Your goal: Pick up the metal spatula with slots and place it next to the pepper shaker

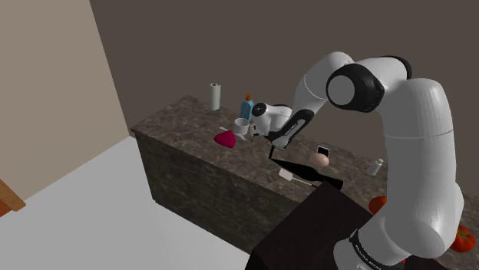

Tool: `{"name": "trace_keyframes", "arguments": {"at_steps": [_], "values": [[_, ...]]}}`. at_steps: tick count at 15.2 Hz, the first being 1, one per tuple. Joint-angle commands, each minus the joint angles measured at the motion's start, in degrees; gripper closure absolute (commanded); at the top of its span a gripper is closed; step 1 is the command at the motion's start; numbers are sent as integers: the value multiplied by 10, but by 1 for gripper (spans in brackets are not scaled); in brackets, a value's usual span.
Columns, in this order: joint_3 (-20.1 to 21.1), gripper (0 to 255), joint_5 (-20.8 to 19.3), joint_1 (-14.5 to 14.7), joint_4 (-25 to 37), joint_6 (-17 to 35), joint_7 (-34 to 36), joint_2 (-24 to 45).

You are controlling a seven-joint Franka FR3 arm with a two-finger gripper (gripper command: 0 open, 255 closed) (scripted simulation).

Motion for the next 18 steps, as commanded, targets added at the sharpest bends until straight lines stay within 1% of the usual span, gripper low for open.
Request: {"name": "trace_keyframes", "arguments": {"at_steps": [1, 5, 13, 14, 18], "values": [[-3, 0, -6, -3, 7, 9, 3, 14], [-9, 0, -13, -10, 21, 24, 7, 38], [-9, 0, -13, -10, 21, 24, 7, 38], [-9, 255, -13, -10, 21, 24, 7, 38], [-9, 255, -13, -10, 21, 24, 7, 38]]}}
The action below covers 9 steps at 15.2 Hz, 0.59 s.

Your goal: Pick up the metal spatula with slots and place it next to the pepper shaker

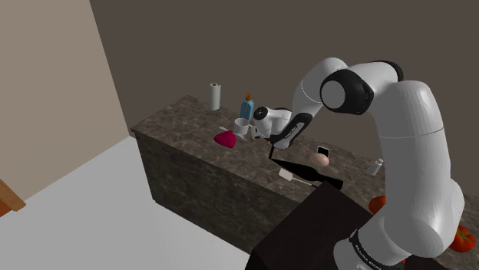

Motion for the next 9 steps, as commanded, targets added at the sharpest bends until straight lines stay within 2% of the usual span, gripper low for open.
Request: {"name": "trace_keyframes", "arguments": {"at_steps": [1, 5, 9], "values": [[0, 255, 0, 0, 0, 0, 0, 0], [0, 255, 0, 0, 0, 0, 0, 0], [4, 255, 9, -2, -12, -13, -18, -29]]}}
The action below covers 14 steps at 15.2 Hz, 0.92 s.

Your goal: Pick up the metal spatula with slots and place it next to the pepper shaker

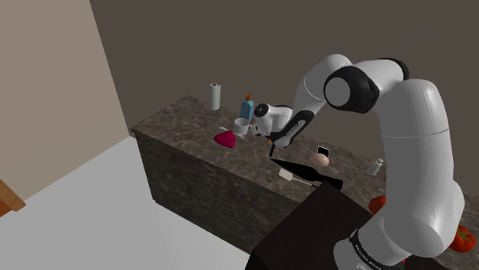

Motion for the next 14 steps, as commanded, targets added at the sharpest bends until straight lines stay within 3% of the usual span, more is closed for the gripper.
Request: {"name": "trace_keyframes", "arguments": {"at_steps": [1, 14], "values": [[2, 255, 4, -1, -7, -7, -9, -15], [15, 255, 38, -6, -33, -55, -71, -102]]}}
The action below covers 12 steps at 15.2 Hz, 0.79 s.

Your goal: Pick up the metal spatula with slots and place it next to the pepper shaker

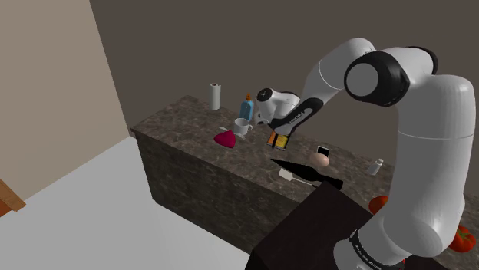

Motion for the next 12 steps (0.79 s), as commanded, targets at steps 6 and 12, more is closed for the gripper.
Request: {"name": "trace_keyframes", "arguments": {"at_steps": [6, 12], "values": [[6, 255, 20, -2, -8, -29, -35, -44], [11, 255, 37, -3, -9, -55, -64, -78]]}}
